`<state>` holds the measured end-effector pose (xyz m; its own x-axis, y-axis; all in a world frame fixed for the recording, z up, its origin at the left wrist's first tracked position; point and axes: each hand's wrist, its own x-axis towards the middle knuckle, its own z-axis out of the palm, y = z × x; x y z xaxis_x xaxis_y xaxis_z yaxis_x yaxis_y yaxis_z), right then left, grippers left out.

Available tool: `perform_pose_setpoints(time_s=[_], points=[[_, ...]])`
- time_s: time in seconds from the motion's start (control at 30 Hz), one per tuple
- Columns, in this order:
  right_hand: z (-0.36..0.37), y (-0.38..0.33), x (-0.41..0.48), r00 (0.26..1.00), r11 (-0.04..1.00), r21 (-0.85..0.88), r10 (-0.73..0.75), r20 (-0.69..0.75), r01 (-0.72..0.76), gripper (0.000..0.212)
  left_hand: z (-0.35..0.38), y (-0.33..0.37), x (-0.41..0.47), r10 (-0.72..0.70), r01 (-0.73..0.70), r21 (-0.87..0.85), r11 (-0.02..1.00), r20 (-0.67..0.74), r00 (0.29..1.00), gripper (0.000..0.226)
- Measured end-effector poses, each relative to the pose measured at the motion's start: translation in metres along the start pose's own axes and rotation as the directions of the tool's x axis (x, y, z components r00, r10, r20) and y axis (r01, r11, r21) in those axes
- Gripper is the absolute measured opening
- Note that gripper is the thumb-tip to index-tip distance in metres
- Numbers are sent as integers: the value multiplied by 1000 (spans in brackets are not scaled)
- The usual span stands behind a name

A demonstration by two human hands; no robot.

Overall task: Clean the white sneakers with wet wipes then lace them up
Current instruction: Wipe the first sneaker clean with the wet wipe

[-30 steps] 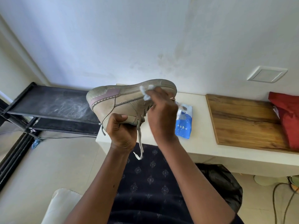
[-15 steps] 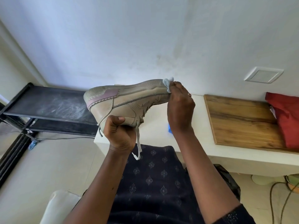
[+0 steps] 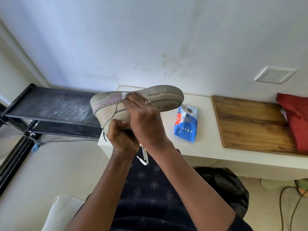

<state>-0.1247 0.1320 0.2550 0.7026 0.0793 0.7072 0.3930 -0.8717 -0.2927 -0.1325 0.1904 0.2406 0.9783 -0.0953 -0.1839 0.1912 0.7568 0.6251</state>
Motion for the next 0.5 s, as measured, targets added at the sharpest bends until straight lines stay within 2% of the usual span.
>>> perform_pose_setpoints(time_s=[0.1, 0.2, 0.3, 0.37, 0.5], points=[[-5, 12, -1, 994, 994, -26, -103, 45, 105, 29, -2, -1, 1, -3, 5, -41, 999, 33, 999, 29], [-13, 33, -1, 995, 990, -109, -93, -22, 90, 33, 1, -2, 2, 43, -32, -135, 990, 76, 996, 32], [-16, 57, -2, 990, 976, -216, -46, -137, 15, 33, 3, -2, 2, 93, -88, -107, 990, 44, 995, 27], [-15, 70, -4, 978, 965, -251, 17, -209, -70, 33, 5, -1, 1, 92, -88, -94, 992, 39, 995, 33], [-7, 73, -4, 929, 947, -170, 212, -304, -272, 26, 9, 1, -2, 78, -73, -83, 994, 64, 995, 35]])
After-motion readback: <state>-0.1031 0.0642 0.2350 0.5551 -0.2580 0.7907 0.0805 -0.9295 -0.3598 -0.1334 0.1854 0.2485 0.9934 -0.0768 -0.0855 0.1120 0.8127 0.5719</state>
